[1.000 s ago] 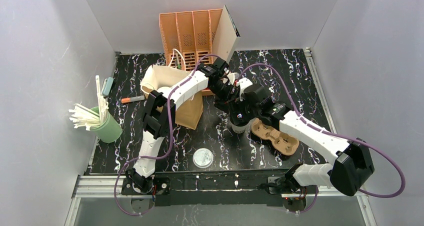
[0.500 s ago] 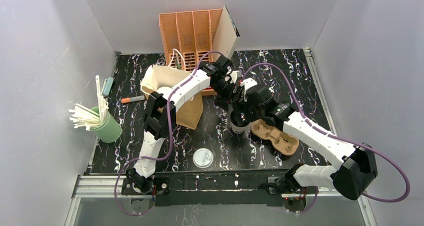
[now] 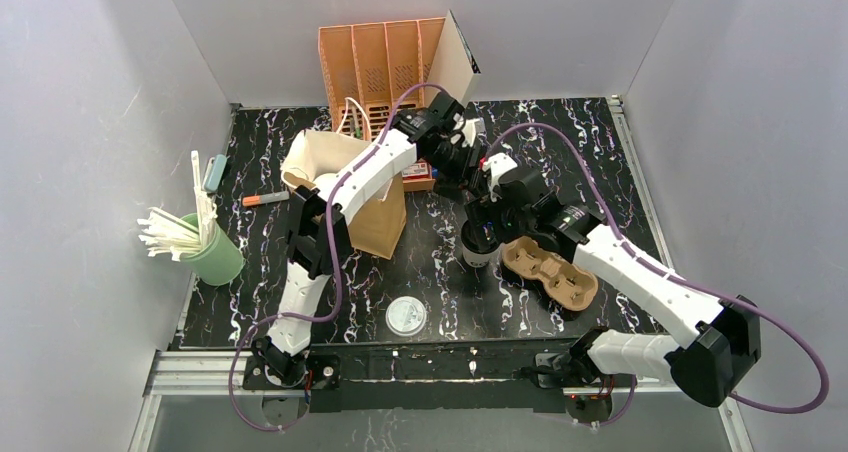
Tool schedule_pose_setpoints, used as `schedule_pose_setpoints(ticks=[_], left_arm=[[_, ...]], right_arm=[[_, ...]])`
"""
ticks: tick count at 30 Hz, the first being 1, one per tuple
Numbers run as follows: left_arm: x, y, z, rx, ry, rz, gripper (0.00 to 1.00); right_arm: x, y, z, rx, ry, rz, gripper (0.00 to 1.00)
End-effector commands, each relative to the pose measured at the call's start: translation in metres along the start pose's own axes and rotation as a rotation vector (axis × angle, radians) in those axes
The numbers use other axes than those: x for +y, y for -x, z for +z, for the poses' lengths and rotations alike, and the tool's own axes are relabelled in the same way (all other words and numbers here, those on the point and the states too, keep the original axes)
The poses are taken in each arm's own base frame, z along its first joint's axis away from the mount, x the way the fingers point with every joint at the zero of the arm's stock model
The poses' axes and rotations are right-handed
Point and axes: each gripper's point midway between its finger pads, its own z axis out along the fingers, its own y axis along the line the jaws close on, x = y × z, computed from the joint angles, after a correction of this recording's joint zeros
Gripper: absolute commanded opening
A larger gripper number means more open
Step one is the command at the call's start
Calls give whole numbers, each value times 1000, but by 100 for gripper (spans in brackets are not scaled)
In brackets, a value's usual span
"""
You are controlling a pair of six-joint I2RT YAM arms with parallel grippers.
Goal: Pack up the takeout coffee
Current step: Place the coffee cup at the center of the board, then pick up the coffee cup from the center of the board.
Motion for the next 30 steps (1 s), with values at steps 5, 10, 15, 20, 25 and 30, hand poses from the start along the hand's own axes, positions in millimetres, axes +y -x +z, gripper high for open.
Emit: schedule_pose_setpoints(ticks=[5, 10, 15, 20, 25, 30], left_arm=[[-34, 57, -101, -288, 3, -6, 66], [-20, 86, -164, -518, 60, -57, 67], [-6, 106, -241, -754, 120, -82, 68], [15, 109, -301, -904, 202, -111, 69], [40, 97, -330, -962, 332, -136, 70], [62, 82, -357, -1040, 470, -171, 71]], right_arm=[[20, 30, -9, -58, 136, -159, 98], [13, 26, 4, 3, 67, -74, 98], [9, 23, 9, 69, 9, 8, 93], [-3, 19, 16, 96, -78, 30, 95], [-3, 19, 22, 120, -98, 33, 94], [2, 18, 28, 137, -82, 33, 91]])
